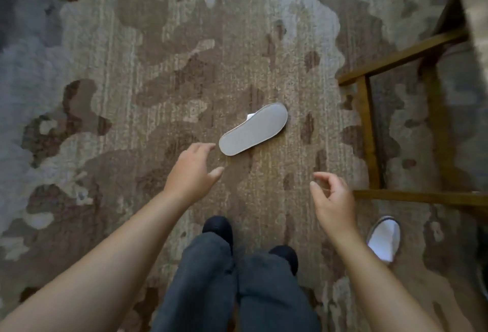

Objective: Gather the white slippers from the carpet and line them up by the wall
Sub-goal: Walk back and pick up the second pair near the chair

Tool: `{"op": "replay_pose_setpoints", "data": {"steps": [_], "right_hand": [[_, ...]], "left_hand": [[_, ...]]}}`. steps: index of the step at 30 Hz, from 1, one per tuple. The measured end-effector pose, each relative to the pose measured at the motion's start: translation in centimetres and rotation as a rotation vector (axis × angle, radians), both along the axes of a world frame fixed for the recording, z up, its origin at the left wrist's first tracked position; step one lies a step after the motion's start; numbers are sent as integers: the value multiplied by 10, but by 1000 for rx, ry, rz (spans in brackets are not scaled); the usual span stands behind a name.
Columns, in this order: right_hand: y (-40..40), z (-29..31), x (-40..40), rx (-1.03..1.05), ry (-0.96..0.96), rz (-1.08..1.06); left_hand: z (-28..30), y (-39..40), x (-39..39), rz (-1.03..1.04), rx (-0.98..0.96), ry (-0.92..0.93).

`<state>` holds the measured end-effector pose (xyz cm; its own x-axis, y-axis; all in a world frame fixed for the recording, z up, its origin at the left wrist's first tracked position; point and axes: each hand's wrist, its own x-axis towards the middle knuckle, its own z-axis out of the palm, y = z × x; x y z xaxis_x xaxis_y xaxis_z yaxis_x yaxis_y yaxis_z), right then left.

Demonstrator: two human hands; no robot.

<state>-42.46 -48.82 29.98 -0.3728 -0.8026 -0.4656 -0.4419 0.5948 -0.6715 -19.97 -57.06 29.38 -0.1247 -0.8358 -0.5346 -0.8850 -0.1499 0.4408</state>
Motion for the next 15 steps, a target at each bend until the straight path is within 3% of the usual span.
{"op": "replay_pose_setpoints", "data": {"steps": [8,12,15], "right_hand": [[-41,-269,-2,108,65,123],[-54,-357,-10,135,163,154],[-51,-391,-11,215,260,205]], "left_hand": [[-272,-35,-24,1,-27,-4],[-358,-65,-30,33,-58,-43],[-389,-80,-32,28,-82,-81]]}}
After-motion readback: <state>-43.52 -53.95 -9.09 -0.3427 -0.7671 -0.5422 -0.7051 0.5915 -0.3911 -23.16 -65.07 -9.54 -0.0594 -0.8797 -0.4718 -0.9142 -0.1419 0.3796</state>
